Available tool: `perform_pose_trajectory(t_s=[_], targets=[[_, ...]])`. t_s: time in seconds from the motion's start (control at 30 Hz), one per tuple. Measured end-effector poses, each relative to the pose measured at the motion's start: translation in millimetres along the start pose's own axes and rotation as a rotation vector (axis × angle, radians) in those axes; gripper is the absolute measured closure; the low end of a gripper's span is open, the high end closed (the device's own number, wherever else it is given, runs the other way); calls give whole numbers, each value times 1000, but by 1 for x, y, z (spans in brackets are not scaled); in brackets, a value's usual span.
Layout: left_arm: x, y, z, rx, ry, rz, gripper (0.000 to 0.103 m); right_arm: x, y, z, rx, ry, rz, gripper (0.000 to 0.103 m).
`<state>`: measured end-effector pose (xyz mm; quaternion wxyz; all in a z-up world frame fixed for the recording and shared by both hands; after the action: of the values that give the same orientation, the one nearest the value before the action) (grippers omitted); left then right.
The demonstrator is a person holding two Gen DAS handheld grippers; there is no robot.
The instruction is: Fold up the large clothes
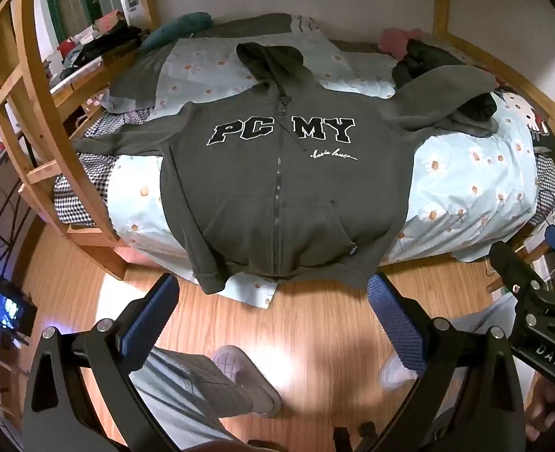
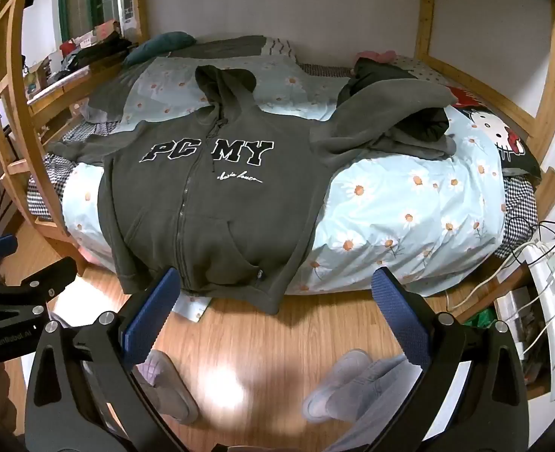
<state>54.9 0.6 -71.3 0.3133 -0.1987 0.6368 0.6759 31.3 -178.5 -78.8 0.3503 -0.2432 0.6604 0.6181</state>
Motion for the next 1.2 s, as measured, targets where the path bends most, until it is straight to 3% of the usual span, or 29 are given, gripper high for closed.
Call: perform_pose_trajectory(t_s=[1.2], targets=[[7, -1, -4, 0, -4, 2, 5, 1, -2, -1, 4, -3, 3, 3]])
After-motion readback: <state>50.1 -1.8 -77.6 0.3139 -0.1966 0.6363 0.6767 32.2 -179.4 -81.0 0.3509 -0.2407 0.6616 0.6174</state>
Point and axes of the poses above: each gripper's, at about its wrist camera, not at the fingertips, and y roughly against the way its jaws point, z to its left, x to its underside, the point moved 9 cm from there along -y, roughly the way its jaws point, and after that the axes turned 5 degrees about -z, right-handed, at the moved point
